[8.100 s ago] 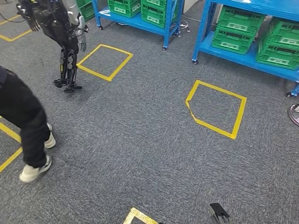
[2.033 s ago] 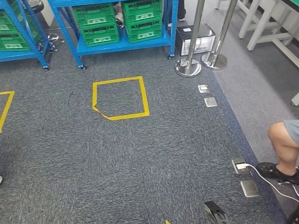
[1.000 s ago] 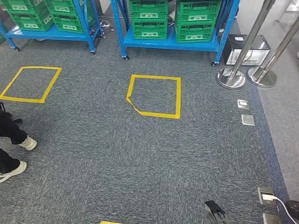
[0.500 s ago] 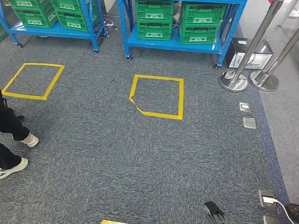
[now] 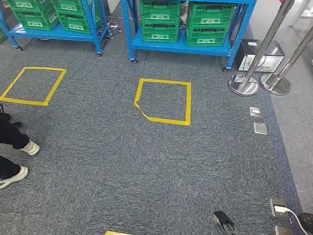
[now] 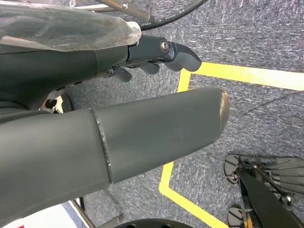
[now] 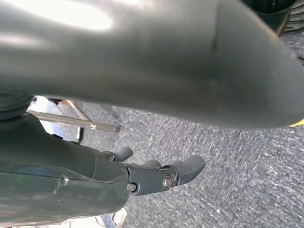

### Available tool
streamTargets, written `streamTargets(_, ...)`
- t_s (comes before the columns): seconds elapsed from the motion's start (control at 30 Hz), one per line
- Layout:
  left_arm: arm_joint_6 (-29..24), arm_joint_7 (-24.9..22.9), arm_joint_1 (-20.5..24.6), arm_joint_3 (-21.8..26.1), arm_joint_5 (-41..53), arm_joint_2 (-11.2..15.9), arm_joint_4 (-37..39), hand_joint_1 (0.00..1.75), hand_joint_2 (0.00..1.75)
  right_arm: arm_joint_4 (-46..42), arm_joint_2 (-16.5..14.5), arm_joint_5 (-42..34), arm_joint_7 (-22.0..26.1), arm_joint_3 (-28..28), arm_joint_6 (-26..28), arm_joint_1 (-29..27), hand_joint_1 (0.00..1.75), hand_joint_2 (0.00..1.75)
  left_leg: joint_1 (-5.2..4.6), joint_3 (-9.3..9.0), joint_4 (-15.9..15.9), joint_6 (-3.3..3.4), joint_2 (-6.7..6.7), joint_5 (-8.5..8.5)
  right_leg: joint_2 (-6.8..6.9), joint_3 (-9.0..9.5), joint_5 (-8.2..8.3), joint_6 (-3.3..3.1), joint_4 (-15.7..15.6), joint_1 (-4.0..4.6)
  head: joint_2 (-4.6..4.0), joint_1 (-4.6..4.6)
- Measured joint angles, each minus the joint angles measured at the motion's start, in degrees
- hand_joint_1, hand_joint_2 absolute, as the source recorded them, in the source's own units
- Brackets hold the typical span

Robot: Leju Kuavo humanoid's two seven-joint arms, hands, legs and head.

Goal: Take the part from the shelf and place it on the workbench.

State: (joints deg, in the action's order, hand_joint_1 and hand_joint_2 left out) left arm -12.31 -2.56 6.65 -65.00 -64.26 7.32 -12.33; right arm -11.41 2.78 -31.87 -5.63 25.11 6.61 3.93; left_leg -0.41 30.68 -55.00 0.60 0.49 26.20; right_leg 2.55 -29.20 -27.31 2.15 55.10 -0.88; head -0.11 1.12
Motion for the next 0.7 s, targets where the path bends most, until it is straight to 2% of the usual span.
streamTargets(0.1,0.13,-0.04,-0.01,-0.02,0.06,0.07,0.0,0.0,0.0,0.0,0.0,-0.06,0.01,0.0,-0.02,0.05,0.0,0.0,0.05,-0.13,0.54,0.58,-0.02,-0.23,-0.01,0.07,0.04,0.54,-0.19,-0.17,0.0,-0.07)
streamTargets(0.17,0.2,-0.05,0.03,-0.02,0.13,0.02,0.0,0.0,0.0,0.0,0.0,-0.06,0.05,0.0,-0.02,0.06,0.0,0.0,0.49,-0.72,1.66,1.12,0.01,-0.74,-0.82,-0.64,-1.36,0.86,1.66,-0.15,0.0,0.08)
streamTargets(0.2,0.24,-0.06,0.07,-0.02,0.16,-0.02,0.0,0.0,0.0,0.01,0.0,-0.06,0.07,0.0,-0.02,0.05,0.0,0.0,0.72,-0.99,2.1,1.3,0.04,-0.94,-1.38,-1.81,-2.91,0.97,4.32,-0.18,0.0,0.32)
streamTargets(0.27,0.27,-0.06,0.11,-0.02,0.2,-0.07,0.0,0.0,0.0,0.02,0.01,-0.06,0.08,0.0,-0.02,-0.01,0.0,0.0,0.73,-1.13,2.26,1.4,0.01,-0.93,-2.09,-5.56,-6.52,1.17,12.15,-0.31,0.0,0.83)
streamTargets(0.3,0.27,-0.06,0.11,-0.03,0.21,-0.09,0.0,0.0,0.0,0.02,0.02,-0.06,0.08,0.0,-0.01,-0.08,0.0,0.0,0.76,-1.18,2.25,1.34,-0.13,-0.79,-2.18,-7.15,-7.39,1.31,15.22,-0.41,0.0,1.02)
streamTargets(0.33,0.27,-0.06,0.1,-0.03,0.21,-0.1,0.0,0.0,0.0,0.02,0.02,-0.06,0.08,0.0,-0.01,-0.17,0.0,0.0,0.83,-1.29,2.23,1.2,-0.32,-0.56,-2.2,-7.85,-7.15,1.46,16.38,-0.54,0.0,1.15)
streamTargets(0.37,0.28,-0.06,0.07,-0.04,0.23,-0.13,0.0,0.0,0.0,0.02,0.02,-0.06,0.08,0.0,-0.01,-0.25,0.0,0.0,0.96,-1.5,2.18,1.0,-0.55,-0.26,-2.2,-7.35,-5.76,1.58,15.16,-0.68,0.0,1.21)
streamTargets(0.43,0.28,-0.06,0.04,-0.06,0.37,-0.15,0.0,0.0,0.0,0.02,0.02,-0.06,0.14,0.0,-0.02,-0.31,0.0,0.0,1.29,-2.08,1.81,0.25,-0.91,0.52,-2.27,-3.67,-1.74,2.03,7.66,-1.06,0.0,1.4)
streamTargets(0.47,0.28,-0.05,0.07,-0.08,0.48,-0.1,0.01,0.0,0.0,0.02,0.02,-0.06,0.16,0.0,-0.03,-0.3,0.0,0.0,1.35,-2.3,1.47,-0.21,-1.05,1.02,-2.48,-1.81,-0.75,2.06,4.07,-1.11,0.0,1.56)
streamTargets(0.5,0.28,-0.04,0.12,-0.1,0.58,-0.04,0.01,0.0,0.0,0.01,0.01,-0.06,0.21,0.0,-0.03,-0.28,0.0,0.0,1.33,-2.46,1.25,-0.66,-1.14,1.49,-2.66,-0.56,-0.44,1.84,1.67,-1.1,0.0,1.64)
streamTargets(0.53,0.28,-0.03,0.17,-0.13,0.67,0.01,0.02,0.0,0.0,0.01,0.01,-0.06,0.25,0.0,-0.02,-0.27,0.0,0.0,1.29,-2.59,1.21,-1.05,-1.25,1.88,-2.83,0.02,-0.8,1.42,0.61,-0.97,0.0,1.51)
streamTargets(0.63,0.28,0.02,0.21,-0.19,0.83,-0.03,0.02,0.0,0.0,-0.02,0.0,-0.07,0.35,0.0,0.0,-0.3,0.0,0.0,1.51,-3.04,1.21,-1.84,-1.29,2.5,-2.98,0.79,-1.54,-0.34,0.3,-0.59,0.0,0.6)
streamTargets(0.67,0.28,0.04,0.23,-0.2,0.87,-0.06,0.02,0.0,0.0,-0.03,0.0,-0.08,0.38,0.0,0.02,-0.34,0.0,0.0,1.6,-2.52,-0.19,-2.01,-1.14,2.95,-3.0,1.42,-1.73,-0.77,0.05,-0.54,0.0,0.29)
streamTargets(0.7,0.28,0.08,0.25,-0.21,0.89,-0.08,0.02,0.0,0.0,-0.04,0.0,-0.09,0.43,0.0,0.04,-0.38,0.0,0.0,1.65,-1.06,-3.04,-2.11,-1.0,3.8,-2.97,2.29,-1.93,-1.15,-0.37,-0.49,0.0,-0.06)
